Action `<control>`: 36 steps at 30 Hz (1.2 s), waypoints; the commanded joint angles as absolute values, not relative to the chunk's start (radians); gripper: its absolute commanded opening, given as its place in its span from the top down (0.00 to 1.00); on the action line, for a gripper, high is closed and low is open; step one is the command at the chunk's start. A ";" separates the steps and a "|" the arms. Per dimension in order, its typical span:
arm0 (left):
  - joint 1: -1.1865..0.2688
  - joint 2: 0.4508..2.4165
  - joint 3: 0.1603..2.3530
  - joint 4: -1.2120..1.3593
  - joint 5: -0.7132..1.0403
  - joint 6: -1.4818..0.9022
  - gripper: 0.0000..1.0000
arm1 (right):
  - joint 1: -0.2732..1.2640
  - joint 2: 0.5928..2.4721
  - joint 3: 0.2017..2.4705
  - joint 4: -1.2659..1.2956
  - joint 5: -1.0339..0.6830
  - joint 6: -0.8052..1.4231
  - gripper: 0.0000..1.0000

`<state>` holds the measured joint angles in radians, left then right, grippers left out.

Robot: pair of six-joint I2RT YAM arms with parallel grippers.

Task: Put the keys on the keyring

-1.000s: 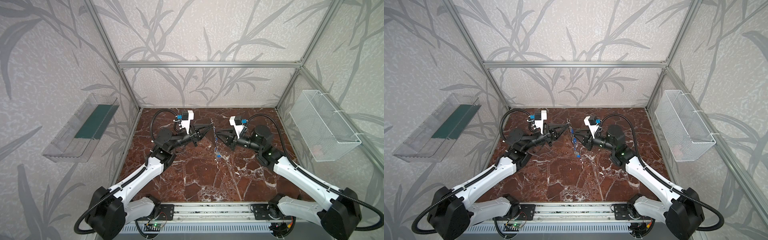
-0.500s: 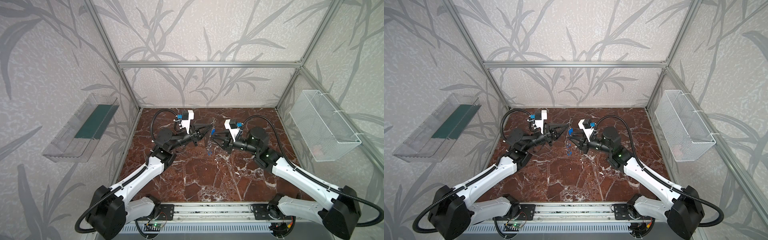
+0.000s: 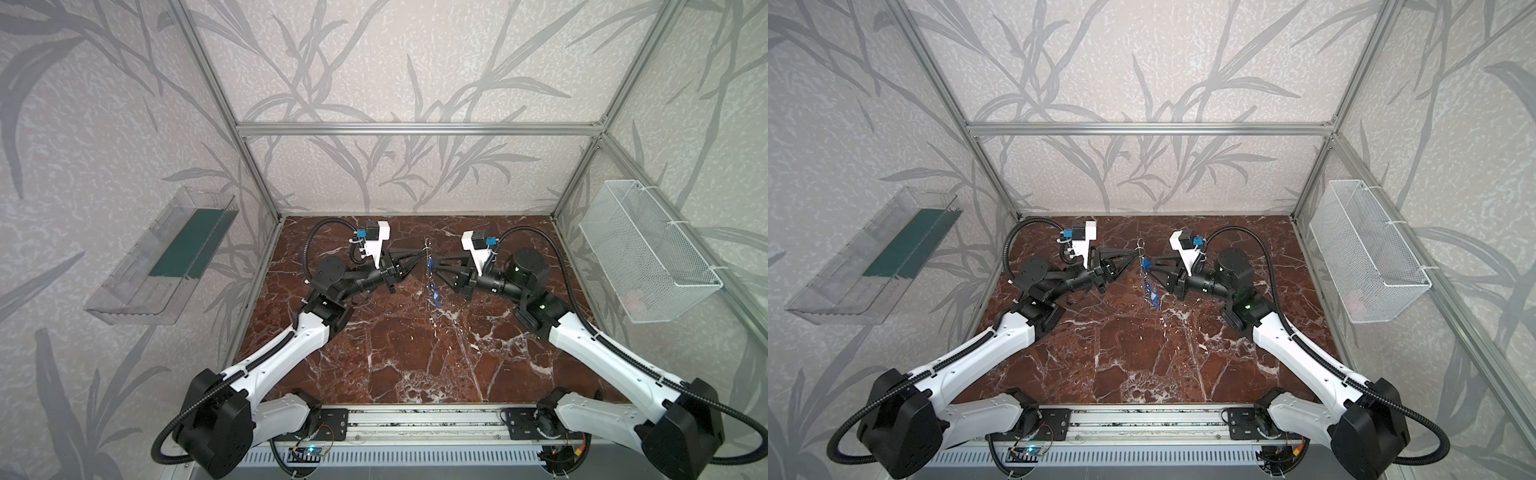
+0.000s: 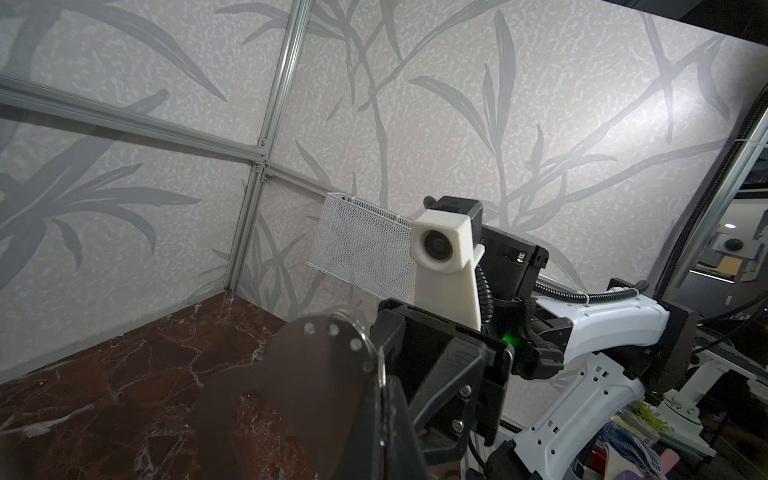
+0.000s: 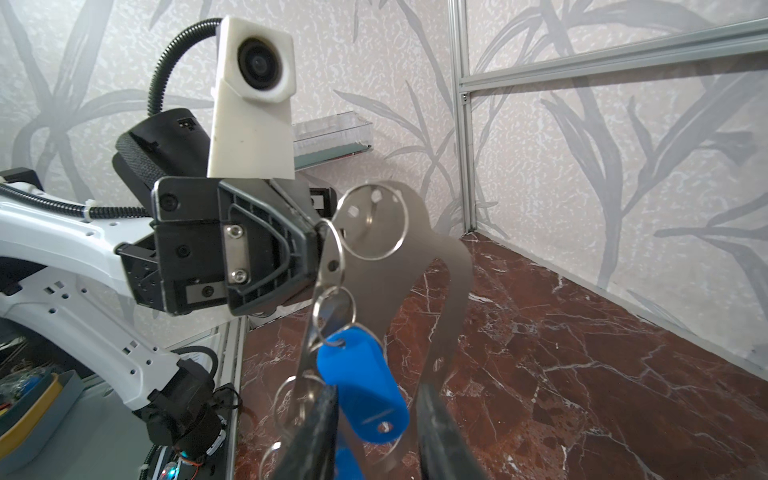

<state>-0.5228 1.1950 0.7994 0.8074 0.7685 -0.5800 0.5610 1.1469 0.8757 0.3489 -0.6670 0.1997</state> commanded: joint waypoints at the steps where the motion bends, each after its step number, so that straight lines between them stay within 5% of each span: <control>1: -0.527 1.198 0.830 0.839 0.796 -0.598 1.00 | 0.557 1.165 0.929 0.372 -0.744 0.209 0.64; 29: -0.528 1.211 0.850 0.825 0.838 -0.612 1.00 | 0.517 1.273 0.982 0.425 -0.959 0.281 0.62; 36: -0.528 1.207 0.850 0.812 0.829 -0.603 1.00 | 0.522 1.256 0.964 0.453 -0.972 0.280 0.70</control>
